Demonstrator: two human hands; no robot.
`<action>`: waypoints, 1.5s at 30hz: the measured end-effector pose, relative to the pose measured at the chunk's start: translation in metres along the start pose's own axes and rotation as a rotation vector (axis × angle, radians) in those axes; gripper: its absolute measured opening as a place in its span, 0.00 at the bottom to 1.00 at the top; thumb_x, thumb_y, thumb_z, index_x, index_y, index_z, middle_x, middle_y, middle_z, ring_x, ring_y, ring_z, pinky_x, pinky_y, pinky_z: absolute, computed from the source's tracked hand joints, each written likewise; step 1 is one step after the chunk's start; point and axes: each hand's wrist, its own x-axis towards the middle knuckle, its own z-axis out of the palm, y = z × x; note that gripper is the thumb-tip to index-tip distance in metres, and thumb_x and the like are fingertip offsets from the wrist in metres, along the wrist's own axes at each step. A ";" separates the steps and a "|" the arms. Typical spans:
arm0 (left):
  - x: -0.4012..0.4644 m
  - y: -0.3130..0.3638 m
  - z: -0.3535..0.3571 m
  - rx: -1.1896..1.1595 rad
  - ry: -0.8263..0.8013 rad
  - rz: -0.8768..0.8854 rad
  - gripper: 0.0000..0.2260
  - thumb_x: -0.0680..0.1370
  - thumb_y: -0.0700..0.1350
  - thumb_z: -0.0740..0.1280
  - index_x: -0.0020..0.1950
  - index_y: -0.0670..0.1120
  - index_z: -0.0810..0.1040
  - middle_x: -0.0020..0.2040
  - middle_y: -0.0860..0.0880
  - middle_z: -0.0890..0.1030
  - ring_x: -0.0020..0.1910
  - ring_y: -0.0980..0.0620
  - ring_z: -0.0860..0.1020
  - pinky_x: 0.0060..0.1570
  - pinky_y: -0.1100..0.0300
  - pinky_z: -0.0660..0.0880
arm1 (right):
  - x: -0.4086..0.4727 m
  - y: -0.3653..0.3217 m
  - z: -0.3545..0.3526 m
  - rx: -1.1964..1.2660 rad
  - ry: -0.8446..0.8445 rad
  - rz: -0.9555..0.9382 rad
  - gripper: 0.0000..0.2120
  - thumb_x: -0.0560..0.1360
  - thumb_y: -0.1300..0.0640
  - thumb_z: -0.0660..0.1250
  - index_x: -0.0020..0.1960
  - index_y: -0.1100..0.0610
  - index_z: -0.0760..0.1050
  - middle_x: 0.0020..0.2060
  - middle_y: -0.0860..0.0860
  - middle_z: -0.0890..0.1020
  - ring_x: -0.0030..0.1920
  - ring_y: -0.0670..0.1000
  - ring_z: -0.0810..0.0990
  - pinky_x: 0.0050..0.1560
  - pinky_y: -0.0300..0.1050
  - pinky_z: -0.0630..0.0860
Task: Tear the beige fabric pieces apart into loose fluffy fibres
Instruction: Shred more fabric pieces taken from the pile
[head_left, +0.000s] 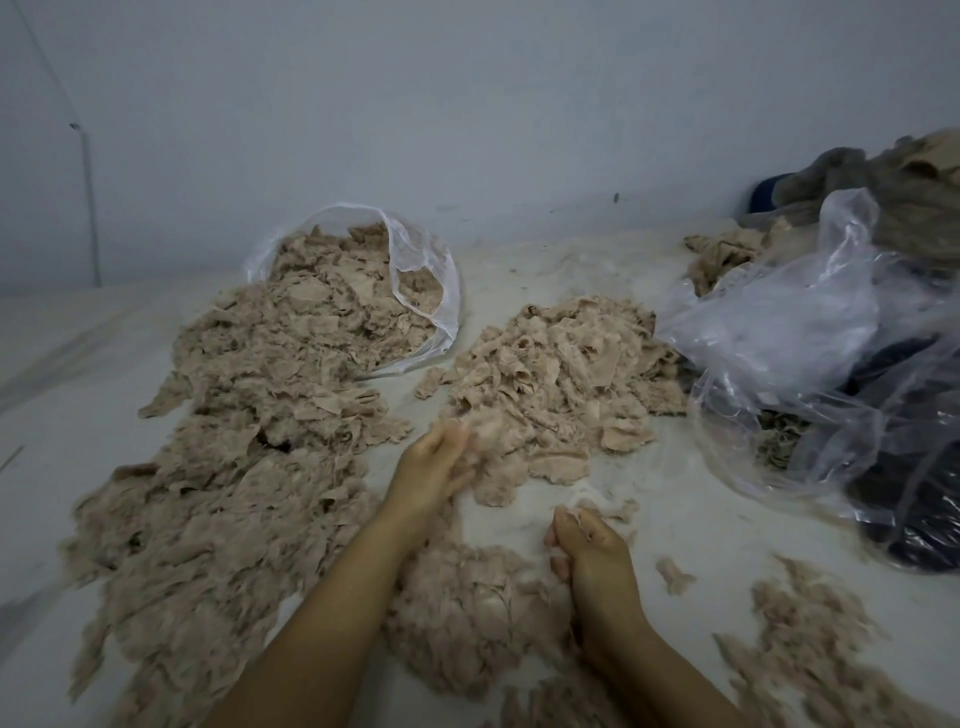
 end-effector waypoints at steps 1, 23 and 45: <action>-0.002 0.000 0.001 -0.056 -0.074 -0.034 0.23 0.79 0.55 0.59 0.71 0.46 0.65 0.60 0.47 0.76 0.59 0.47 0.76 0.60 0.53 0.72 | 0.001 -0.001 -0.001 0.017 -0.011 0.000 0.17 0.81 0.55 0.60 0.34 0.59 0.69 0.24 0.49 0.66 0.22 0.45 0.63 0.23 0.36 0.62; -0.029 -0.031 0.003 0.374 -0.469 0.166 0.08 0.78 0.45 0.66 0.39 0.50 0.82 0.34 0.55 0.81 0.35 0.59 0.77 0.38 0.67 0.73 | 0.018 -0.028 -0.016 -0.640 -0.403 -0.195 0.16 0.69 0.44 0.73 0.40 0.57 0.77 0.34 0.45 0.77 0.35 0.44 0.75 0.38 0.39 0.70; -0.036 -0.027 -0.004 -0.026 -0.430 -0.228 0.22 0.67 0.43 0.75 0.59 0.48 0.73 0.45 0.43 0.83 0.37 0.51 0.82 0.37 0.61 0.79 | 0.026 -0.017 -0.011 -0.175 -0.183 -0.148 0.15 0.77 0.57 0.66 0.33 0.60 0.69 0.21 0.51 0.69 0.21 0.47 0.66 0.22 0.37 0.63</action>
